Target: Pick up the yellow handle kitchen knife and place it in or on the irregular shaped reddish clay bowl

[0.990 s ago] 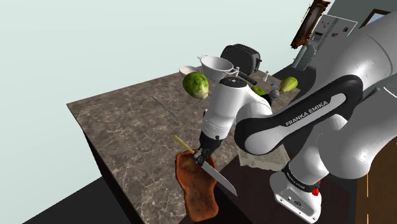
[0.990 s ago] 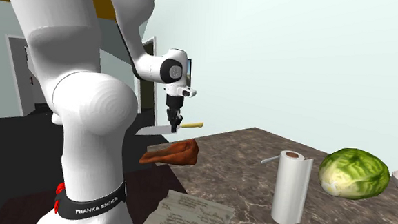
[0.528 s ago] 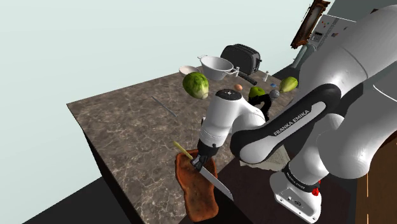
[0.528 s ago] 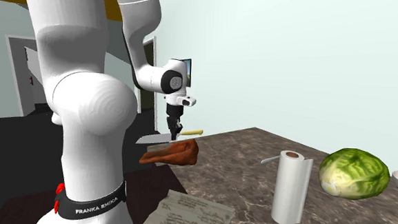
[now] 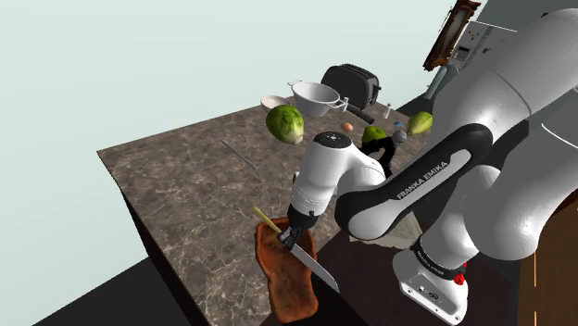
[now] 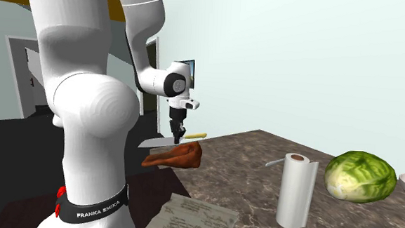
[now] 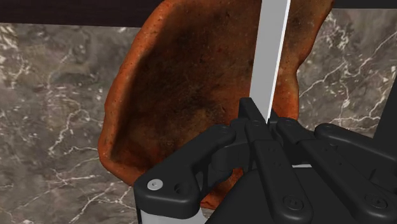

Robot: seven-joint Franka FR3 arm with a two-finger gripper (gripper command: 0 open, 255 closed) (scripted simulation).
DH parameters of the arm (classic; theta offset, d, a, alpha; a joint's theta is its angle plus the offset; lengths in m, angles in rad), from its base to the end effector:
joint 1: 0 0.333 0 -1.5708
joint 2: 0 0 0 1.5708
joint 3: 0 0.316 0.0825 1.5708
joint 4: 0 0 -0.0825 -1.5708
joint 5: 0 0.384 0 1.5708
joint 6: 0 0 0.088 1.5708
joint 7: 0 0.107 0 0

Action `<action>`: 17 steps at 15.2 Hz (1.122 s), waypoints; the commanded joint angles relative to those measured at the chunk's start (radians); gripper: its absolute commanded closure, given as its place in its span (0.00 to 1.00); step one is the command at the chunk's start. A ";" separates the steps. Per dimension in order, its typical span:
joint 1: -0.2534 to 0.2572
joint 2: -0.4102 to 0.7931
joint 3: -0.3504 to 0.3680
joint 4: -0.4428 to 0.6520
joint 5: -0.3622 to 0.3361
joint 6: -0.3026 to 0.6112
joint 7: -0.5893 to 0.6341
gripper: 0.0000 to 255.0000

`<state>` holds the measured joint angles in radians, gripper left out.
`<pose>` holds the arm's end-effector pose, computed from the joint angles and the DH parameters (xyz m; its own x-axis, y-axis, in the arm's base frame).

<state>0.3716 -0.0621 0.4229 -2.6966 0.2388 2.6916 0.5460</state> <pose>0.2973 0.2884 0.2536 0.9993 0.0364 -0.0080 0.0354 -0.9944 -0.0993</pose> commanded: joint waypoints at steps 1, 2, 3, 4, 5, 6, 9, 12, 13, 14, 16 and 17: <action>0.000 0.000 0.000 0.000 0.000 0.000 0.000 0.00; 0.000 0.000 0.000 0.000 0.000 0.000 0.000 0.00; 0.000 0.000 0.000 0.000 0.000 0.000 0.000 0.00; 0.000 0.000 0.000 0.000 0.000 0.000 0.000 0.00; 0.000 0.000 0.000 0.000 0.000 0.000 0.000 0.00; 0.000 0.000 0.000 0.000 0.000 0.000 0.000 0.00; 0.006 -0.124 -0.014 0.011 0.040 -0.133 -0.030 0.00; 0.008 -0.154 -0.021 0.016 0.045 -0.167 -0.034 0.00; 0.008 -0.154 -0.021 0.016 0.045 -0.168 -0.034 0.00; 0.008 -0.154 -0.021 0.016 0.045 -0.167 -0.034 0.00; 0.008 -0.154 -0.021 0.016 0.045 -0.167 -0.034 0.00; 0.008 -0.154 -0.021 0.016 0.045 -0.167 -0.034 0.00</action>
<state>0.3800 -0.2159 0.4020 -2.6808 0.2835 2.5246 0.5119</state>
